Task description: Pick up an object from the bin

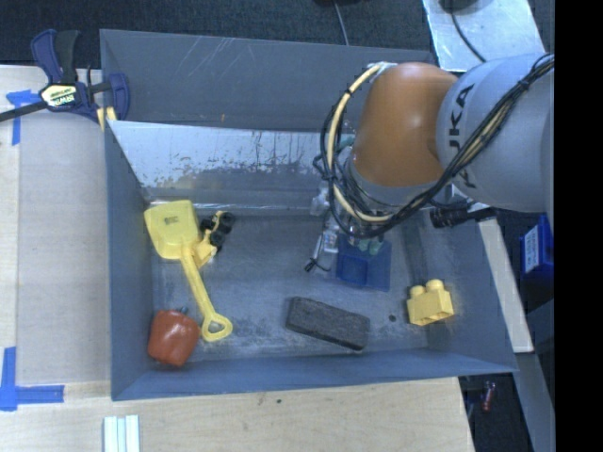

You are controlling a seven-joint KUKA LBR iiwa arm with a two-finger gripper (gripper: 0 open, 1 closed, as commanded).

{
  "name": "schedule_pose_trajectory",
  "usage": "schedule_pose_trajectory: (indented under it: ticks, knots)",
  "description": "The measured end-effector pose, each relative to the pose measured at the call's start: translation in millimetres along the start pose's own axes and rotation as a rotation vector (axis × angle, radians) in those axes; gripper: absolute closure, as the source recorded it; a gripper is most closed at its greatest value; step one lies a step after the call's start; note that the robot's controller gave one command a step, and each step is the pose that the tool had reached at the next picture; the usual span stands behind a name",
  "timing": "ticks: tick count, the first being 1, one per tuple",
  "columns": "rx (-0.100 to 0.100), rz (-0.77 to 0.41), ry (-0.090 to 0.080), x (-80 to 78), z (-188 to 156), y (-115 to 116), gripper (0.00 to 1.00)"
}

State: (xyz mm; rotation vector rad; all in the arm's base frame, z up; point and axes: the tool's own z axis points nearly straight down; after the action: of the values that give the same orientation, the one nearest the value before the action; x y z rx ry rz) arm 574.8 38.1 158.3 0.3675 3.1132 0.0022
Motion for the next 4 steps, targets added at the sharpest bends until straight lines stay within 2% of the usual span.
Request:
schedule_pose_trajectory:
  ticks: [1, 2, 3, 4]
  knots:
    - [0.001, -0.08, 0.005, -5.7, 84, 35, 0.0]
    - [0.001, -0.003, -0.013, -6.6, 3, -32, 0.0]
    - [0.0, -0.071, 0.004, -4.0, -98, -25, 0.0]
    - [0.0, -0.016, -0.002, -6.9, -15, -27, 0.0]
